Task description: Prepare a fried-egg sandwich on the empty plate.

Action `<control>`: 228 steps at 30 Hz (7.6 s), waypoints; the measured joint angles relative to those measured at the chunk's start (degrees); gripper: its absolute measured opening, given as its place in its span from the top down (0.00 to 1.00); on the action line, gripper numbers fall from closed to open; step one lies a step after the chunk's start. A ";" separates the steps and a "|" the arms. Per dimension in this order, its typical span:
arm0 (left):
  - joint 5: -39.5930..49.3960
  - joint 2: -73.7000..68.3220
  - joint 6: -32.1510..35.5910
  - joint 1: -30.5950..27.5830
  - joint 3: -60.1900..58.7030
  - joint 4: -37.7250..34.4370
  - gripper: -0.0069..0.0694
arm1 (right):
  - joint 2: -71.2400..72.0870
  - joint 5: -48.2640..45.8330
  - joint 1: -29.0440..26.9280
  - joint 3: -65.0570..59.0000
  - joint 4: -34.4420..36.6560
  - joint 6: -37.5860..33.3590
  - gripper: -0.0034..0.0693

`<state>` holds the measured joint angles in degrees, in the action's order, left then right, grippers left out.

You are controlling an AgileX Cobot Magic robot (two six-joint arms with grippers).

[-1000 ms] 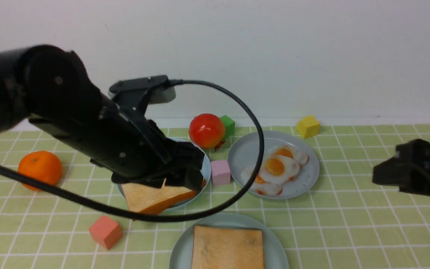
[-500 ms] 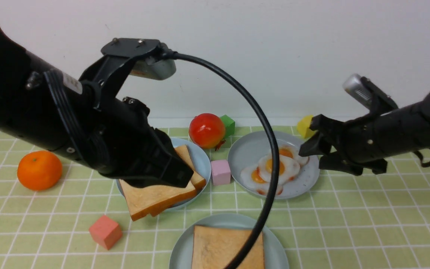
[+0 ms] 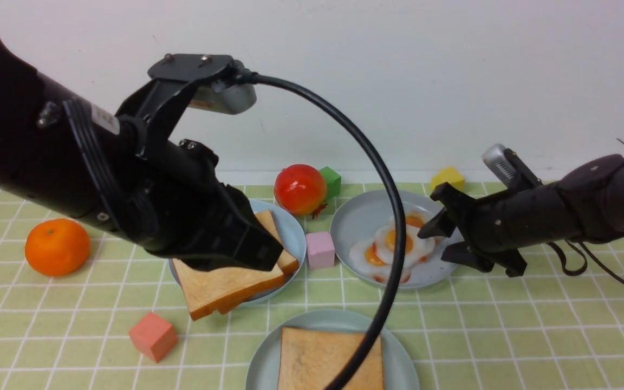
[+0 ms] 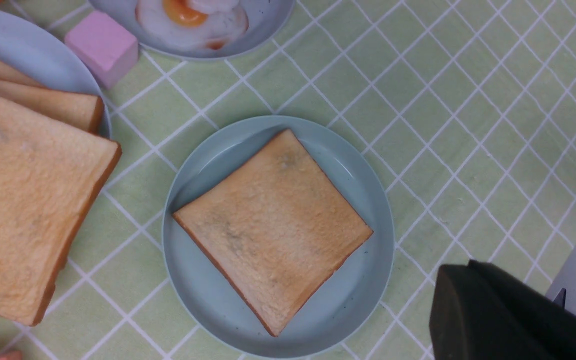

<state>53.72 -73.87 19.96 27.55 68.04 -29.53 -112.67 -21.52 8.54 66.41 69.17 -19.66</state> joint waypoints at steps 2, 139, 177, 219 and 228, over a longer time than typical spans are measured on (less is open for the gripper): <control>0.00 0.00 0.00 0.00 0.00 0.00 0.93 | -0.41 0.73 0.00 0.00 1.95 -1.16 0.39; -25.46 -20.88 20.22 -26.59 -18.92 -44.22 0.78 | 65.25 -22.12 30.86 -17.17 -51.49 7.44 0.93; -27.97 -22.34 14.69 -1.75 -22.83 -34.10 0.40 | 65.14 -32.28 30.86 -20.70 -55.01 15.03 0.86; 7.50 60.73 -34.09 -1.75 -30.90 11.01 0.93 | 113.41 -22.43 30.86 -43.43 -79.19 41.84 0.80; -5.76 63.92 -31.61 -4.87 -37.48 22.76 0.93 | 113.41 -22.43 30.86 -43.48 -79.19 41.84 0.78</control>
<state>47.96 -9.95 -11.64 22.68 30.57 -6.77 0.75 -43.95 39.41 22.93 -10.02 22.18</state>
